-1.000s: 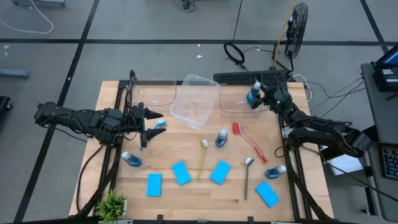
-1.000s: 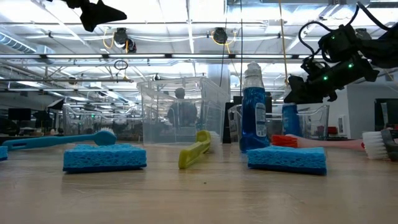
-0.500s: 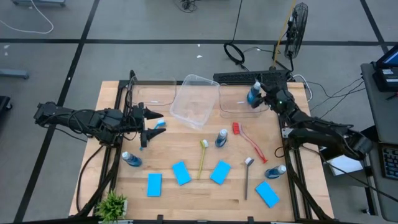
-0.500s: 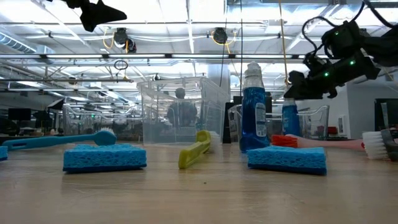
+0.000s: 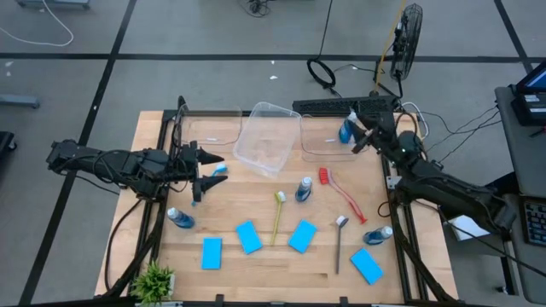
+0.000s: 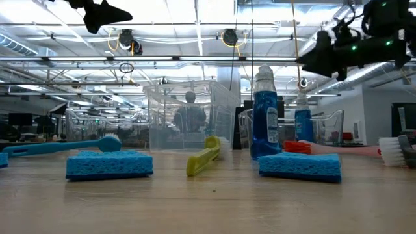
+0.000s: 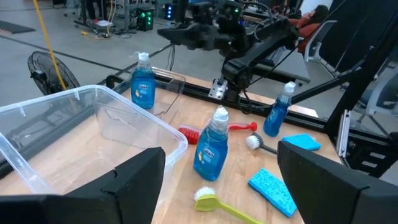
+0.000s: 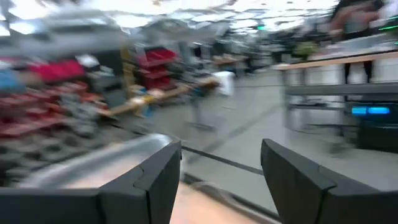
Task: Pick & Place Kitchen Sink Supplies
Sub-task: Put the blue soap dispenser into the right transparent bin
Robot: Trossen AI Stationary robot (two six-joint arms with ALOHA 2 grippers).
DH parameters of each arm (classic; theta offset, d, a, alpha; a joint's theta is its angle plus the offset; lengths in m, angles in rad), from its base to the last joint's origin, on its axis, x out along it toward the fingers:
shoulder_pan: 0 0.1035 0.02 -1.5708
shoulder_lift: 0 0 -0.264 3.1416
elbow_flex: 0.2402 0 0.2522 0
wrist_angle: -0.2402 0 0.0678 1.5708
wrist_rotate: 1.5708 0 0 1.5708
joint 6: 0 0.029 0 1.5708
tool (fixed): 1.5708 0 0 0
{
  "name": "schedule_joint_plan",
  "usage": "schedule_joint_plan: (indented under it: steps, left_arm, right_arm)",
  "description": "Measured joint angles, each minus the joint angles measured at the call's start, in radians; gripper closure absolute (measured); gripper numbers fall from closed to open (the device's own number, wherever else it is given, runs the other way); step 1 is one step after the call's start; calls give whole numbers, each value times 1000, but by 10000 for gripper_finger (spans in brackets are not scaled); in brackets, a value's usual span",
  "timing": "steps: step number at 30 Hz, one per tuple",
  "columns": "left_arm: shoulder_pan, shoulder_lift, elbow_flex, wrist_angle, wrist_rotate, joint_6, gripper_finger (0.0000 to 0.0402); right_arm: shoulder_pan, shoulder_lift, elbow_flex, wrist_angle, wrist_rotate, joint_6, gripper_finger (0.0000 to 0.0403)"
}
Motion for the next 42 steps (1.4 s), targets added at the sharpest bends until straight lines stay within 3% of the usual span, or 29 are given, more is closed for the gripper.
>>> schedule_joint_plan:
  steps: [9, 13, 22, 30, 35, 42]
  left_arm:
    - [-27, 0, 1, -1, 23, -37, 79]
    - [-72, 1, 52, -103, 23, -77, 74]
    - [-171, 126, 359, -726, 5, -455, 87]
    - [-244, 321, 541, -1231, 177, -927, 84]
    - [-309, 375, 549, -1352, 251, -1054, 74]
    - [-399, 383, 549, -1319, 269, -1083, 82]
  right_arm:
    - [66, -101, 0, 1, -330, 211, 193]
    - [71, -126, 0, 0, -415, 267, 193]
    - [71, -135, 0, 0, -420, 289, 193]
    - [70, -135, 0, -1, -420, 289, 193]
    - [70, -135, 0, -16, -416, 289, 193]
    - [70, -135, 0, -28, -416, 288, 193]
